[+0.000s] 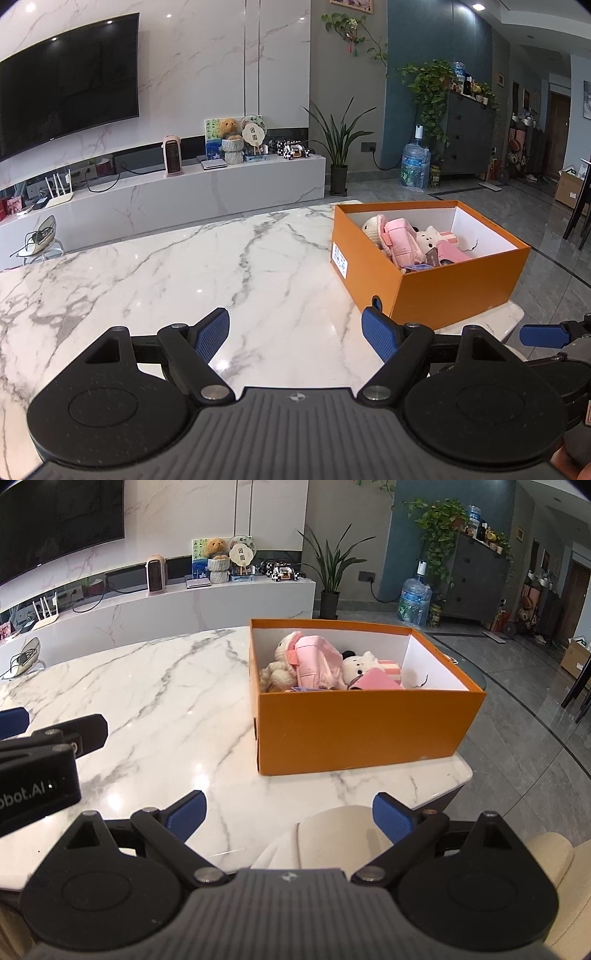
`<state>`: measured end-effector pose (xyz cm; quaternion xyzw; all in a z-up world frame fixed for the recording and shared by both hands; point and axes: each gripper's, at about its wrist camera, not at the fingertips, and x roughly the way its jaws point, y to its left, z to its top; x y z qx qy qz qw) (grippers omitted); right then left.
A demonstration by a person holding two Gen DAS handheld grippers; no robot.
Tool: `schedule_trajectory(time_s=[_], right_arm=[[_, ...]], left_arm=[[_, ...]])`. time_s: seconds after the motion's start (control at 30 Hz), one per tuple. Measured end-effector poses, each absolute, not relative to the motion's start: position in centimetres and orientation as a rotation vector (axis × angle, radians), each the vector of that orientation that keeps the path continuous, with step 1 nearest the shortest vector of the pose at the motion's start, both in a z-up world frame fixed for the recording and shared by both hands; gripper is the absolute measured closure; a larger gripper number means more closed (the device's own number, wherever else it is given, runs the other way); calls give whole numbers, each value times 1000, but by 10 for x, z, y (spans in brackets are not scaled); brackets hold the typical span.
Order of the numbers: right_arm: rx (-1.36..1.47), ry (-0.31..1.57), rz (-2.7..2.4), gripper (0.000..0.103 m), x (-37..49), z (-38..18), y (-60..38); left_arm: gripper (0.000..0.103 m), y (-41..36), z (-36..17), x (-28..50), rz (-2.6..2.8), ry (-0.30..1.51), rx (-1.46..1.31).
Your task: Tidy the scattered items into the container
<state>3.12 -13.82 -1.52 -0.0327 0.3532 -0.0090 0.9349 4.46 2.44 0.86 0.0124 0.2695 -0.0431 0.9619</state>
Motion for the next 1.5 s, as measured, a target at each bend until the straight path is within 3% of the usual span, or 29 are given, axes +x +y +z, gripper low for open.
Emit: schedule_trajectory(time_s=[1.5], right_arm=[[-69,741,-37,5,33,-19,-134]], left_arm=[[10,24,4,44,-105,554,21]])
